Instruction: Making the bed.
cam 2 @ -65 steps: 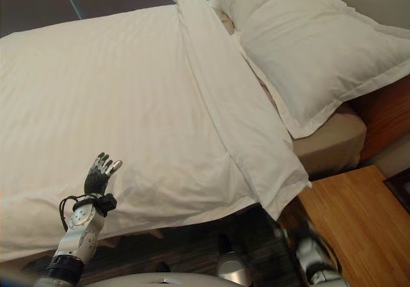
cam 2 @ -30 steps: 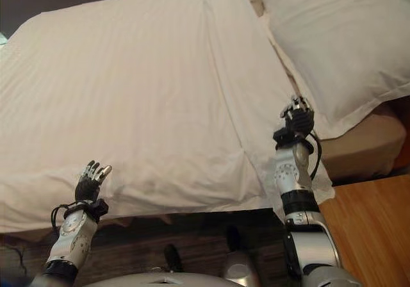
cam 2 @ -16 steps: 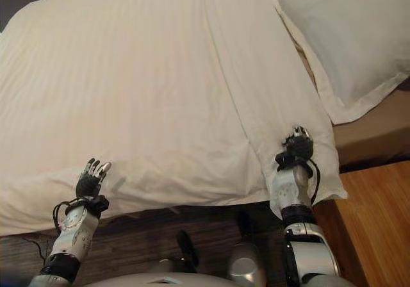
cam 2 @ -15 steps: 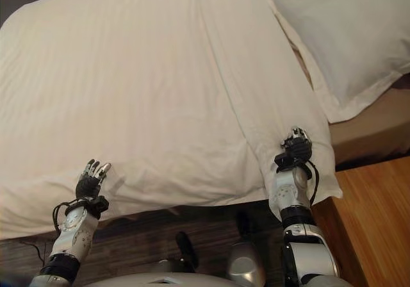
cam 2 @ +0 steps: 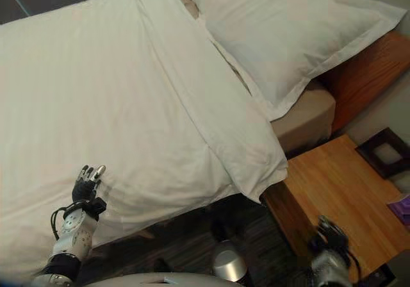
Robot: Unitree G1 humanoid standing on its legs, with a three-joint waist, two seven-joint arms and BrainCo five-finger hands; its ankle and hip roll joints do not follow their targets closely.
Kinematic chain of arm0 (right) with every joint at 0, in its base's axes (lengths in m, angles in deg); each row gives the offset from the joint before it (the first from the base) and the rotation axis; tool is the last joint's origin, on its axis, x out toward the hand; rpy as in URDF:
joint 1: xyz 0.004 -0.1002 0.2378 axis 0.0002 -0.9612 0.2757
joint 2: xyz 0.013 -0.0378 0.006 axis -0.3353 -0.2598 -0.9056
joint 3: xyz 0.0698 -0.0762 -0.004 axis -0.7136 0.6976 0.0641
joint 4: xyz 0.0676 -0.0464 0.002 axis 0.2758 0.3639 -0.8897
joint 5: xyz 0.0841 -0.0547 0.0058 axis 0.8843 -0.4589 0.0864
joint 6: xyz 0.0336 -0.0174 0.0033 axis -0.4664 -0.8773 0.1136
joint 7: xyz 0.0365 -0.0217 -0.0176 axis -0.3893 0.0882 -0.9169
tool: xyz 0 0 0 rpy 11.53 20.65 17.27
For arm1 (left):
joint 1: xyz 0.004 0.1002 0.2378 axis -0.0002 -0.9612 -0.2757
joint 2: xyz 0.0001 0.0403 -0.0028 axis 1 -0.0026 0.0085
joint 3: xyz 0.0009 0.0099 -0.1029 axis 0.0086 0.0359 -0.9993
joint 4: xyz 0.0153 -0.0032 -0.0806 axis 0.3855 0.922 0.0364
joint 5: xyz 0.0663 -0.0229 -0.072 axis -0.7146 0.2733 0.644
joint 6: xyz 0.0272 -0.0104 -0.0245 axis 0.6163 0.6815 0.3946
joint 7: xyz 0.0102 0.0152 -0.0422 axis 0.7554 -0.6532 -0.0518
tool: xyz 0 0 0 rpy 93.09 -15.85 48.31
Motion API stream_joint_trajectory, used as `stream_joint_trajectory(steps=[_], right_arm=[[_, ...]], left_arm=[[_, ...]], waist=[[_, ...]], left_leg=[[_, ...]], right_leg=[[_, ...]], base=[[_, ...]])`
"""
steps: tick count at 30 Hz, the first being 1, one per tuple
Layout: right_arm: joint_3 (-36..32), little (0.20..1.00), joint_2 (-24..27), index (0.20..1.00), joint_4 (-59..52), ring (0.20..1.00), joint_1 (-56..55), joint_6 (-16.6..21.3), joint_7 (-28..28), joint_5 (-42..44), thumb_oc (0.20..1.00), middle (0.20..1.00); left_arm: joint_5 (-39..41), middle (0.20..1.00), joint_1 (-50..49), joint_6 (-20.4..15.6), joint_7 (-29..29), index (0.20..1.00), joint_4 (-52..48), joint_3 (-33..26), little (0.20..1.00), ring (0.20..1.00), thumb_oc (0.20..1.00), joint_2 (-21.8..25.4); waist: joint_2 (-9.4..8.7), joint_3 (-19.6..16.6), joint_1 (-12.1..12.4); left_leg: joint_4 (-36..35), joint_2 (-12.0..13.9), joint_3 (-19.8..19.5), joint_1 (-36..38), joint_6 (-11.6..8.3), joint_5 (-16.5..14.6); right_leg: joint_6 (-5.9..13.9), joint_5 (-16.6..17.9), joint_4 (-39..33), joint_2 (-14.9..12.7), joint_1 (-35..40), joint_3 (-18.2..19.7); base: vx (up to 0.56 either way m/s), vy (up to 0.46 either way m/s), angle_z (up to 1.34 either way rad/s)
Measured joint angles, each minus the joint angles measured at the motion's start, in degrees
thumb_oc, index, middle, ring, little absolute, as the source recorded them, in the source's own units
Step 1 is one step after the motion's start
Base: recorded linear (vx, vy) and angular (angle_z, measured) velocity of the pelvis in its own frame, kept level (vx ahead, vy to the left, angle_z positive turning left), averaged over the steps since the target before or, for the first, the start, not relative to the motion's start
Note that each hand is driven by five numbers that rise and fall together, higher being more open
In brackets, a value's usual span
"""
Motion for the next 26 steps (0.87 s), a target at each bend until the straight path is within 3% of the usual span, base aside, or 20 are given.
stream_joint_trajectory(steps=[2, 3, 4, 8, 11, 14, 17, 26], right_arm=[[6.32, 1.000, 2.40, 1.000, -7.93, 1.000, 0.03, -1.92, -0.77, -10.05, 1.000, 1.000], [14.34, 1.000, 8.66, 1.000, -17.93, 1.000, -2.62, -2.64, -1.34, -16.95, 1.000, 1.000], [16.20, 1.000, 11.21, 1.000, -22.15, 1.000, -3.13, -1.63, -2.71, -21.85, 1.000, 1.000], [15.81, 1.000, 10.99, 1.000, -26.71, 1.000, 1.56, -1.24, -3.05, -36.01, 1.000, 1.000], [14.38, 1.000, 8.11, 1.000, -32.57, 1.000, 1.90, -0.07, -3.13, -40.82, 1.000, 1.000], [13.96, 1.000, 4.05, 1.000, -33.25, 1.000, 0.84, -0.04, -3.36, -40.73, 1.000, 1.000], [14.56, 1.000, -0.25, 1.000, -31.45, 1.000, -1.94, -0.12, -3.96, -40.60, 1.000, 1.000], [13.83, 1.000, -2.87, 1.000, -24.82, 1.000, -5.11, -0.63, -4.07, -34.94, 1.000, 1.000]], left_arm=[[-0.02, 1.000, -1.27, 0.03, 0.24, 1.000, -2.60, 0.11, 1.000, 1.000, 1.000, -0.81], [-0.03, 1.000, -4.09, -0.38, 0.45, 1.000, -8.84, -1.32, 1.000, 1.000, 1.000, -2.27], [-0.17, 1.000, -6.14, -1.31, 0.44, 1.000, -11.97, -0.99, 1.000, 1.000, 1.000, -2.43], [-1.04, 1.000, -10.24, -1.80, 0.29, 1.000, -16.48, -0.43, 1.000, 1.000, 1.000, -1.46], [-3.94, 1.000, -12.22, -1.40, -0.34, 1.000, -20.09, -0.05, 1.000, 1.000, 1.000, 1.00], [-6.56, 1.000, -13.40, -1.19, -0.63, 1.000, -23.10, 0.07, 1.000, 1.000, 1.000, 1.61], [-9.80, 1.000, -13.55, -0.35, -0.75, 1.000, -24.05, 1.23, 1.000, 1.000, 1.000, 1.69], [-16.91, 1.000, -12.77, -0.18, -0.02, 1.000, -26.09, 1.60, 1.000, 1.000, 1.000, 3.41]], waist=[[-1.84, -2.92, 2.91], [-2.30, -3.15, 3.82], [-3.16, -3.83, 4.19], [-7.59, -6.03, 7.56], [-9.88, -7.21, 8.83], [-9.86, -7.19, 8.90], [-8.67, -6.29, 8.84], [-4.85, -4.25, 6.11]], left_leg=[[0.01, 0.03, -0.82, -0.83, -0.03, 0.08], [0.02, -0.02, -1.32, -0.32, 0.06, 0.16], [0.02, -0.02, -2.07, -0.13, 0.32, 0.35], [0.01, 0.15, -4.18, 0.17, 0.71, 0.80], [0.01, -0.52, -6.41, -0.64, 1.24, 1.22], [0.01, -1.49, -7.65, -0.68, 1.38, 1.27], [0.01, -2.10, -8.32, -0.46, 1.58, 1.37], [0.01, -1.94, -7.40, 1.46, 1.72, 1.48]], right_leg=[[0.09, 0.15, 0.26, -0.23, 0.19, -1.34], [0.39, 0.29, 0.23, -0.33, 0.90, -1.89], [0.47, 0.17, 0.10, -0.38, 1.27, -2.46], [-0.11, -0.71, 0.00, -0.41, 2.74, -4.42], [0.40, -0.83, -0.01, -1.19, 3.39, -6.40], [1.00, -1.02, 0.01, -2.20, 4.20, -7.63], [1.35, -1.14, -0.01, -2.83, 4.83, -8.21], [1.27, -1.12, -0.03, -2.62, 5.73, -7.10]], base=[[-0.13, 0.008, 0.23], [-0.03, 0.000, 0.27], [-0.04, 0.008, 0.36], [-0.04, 0.022, 0.32], [-0.02, 0.028, 0.37], [-0.02, 0.071, 0.26], [-0.01, 0.054, 0.13], [0.00, 0.060, -0.06]])
